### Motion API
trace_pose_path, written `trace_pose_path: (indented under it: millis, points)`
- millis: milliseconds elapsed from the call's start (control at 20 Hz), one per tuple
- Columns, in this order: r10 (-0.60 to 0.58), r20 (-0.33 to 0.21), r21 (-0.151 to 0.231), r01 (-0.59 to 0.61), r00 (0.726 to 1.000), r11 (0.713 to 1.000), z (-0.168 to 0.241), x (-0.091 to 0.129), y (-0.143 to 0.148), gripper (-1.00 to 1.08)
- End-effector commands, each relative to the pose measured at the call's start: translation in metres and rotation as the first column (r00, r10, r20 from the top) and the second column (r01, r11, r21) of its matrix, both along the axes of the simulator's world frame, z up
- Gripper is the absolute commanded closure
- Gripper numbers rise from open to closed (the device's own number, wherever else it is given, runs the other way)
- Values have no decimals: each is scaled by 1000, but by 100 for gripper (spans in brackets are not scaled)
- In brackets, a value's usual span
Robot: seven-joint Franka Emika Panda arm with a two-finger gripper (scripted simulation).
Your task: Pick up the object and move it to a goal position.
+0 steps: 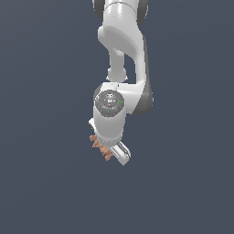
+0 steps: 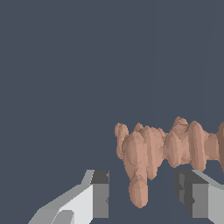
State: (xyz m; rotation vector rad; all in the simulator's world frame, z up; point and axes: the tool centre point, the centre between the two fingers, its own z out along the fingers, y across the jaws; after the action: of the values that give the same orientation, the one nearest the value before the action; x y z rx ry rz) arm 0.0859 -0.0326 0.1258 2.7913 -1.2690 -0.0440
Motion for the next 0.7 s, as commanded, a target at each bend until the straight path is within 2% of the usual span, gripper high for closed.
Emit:
trace_pose_path:
  millis: [0,250,300,650]
  points:
    - [-2,-2,0,2,1000,1000,-11,-1,-1,-20]
    - [-4,-1,-1,4,1000,1000,-23,-2,-2,-20]
    - [-4,-1,-1,4,1000,1000,-23,-2,-2,108]
    - [-4,-1,-1,4,1000,1000,-23,-2,-2,108]
